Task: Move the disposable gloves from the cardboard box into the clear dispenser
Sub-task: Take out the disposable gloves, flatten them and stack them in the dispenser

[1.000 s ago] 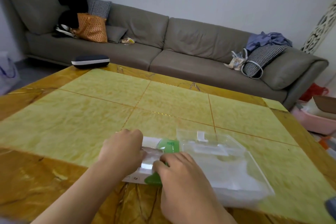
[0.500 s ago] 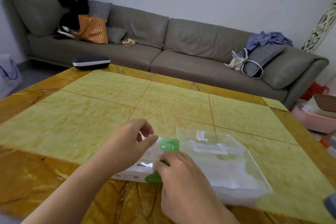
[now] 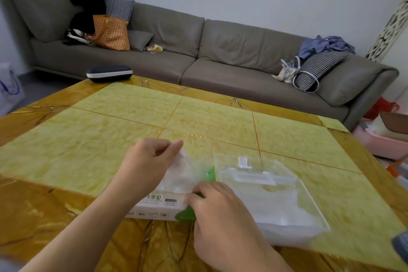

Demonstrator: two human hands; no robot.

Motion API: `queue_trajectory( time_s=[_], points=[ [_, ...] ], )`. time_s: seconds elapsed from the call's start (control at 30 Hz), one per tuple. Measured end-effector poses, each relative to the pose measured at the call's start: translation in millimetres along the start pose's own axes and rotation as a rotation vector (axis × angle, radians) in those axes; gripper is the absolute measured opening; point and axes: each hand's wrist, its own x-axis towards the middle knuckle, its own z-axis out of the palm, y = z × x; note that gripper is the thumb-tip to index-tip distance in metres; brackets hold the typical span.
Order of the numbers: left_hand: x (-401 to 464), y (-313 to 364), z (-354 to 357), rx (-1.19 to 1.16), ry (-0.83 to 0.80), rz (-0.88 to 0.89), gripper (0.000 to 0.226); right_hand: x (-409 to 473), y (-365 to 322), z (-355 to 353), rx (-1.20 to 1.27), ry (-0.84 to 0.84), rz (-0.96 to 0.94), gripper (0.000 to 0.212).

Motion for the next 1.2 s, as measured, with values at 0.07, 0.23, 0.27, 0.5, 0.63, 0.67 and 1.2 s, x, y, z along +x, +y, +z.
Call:
queue_trajectory(
  time_s=[0.07,0.23,0.27,0.5,0.63,0.67,1.2],
  points=[
    [-2,0,1,0.005,-0.047,0.013,0.057,1,-1,-2,0.025,0.005,0.012,0.04],
    [-3,1,-1,-0.01,-0.138,0.018,0.047,3,-4,-6,0.146,0.315,0.18,0.01],
    [-3,1,-2,-0.011,-0.165,0.024,0.046,5,-2,-6,0.133,0.389,0.202,0.019],
    [-6,-3,-4,0.04,-0.296,0.085,0.063,21,21,-1,0.268,0.468,0.235,0.017],
    [-9,-5,-10,0.138,-0.333,0.095,0.049,22,24,-7,0.452,0.498,0.283,0.021],
    [-9,-6,-11,0.169,-0.325,0.093,0.042,22,26,-9,0.501,0.506,0.308,0.022],
    [-12,-6,-5,0.499,-0.331,0.055,0.016,19,31,-27,0.637,0.624,0.219,0.019]
  ],
)
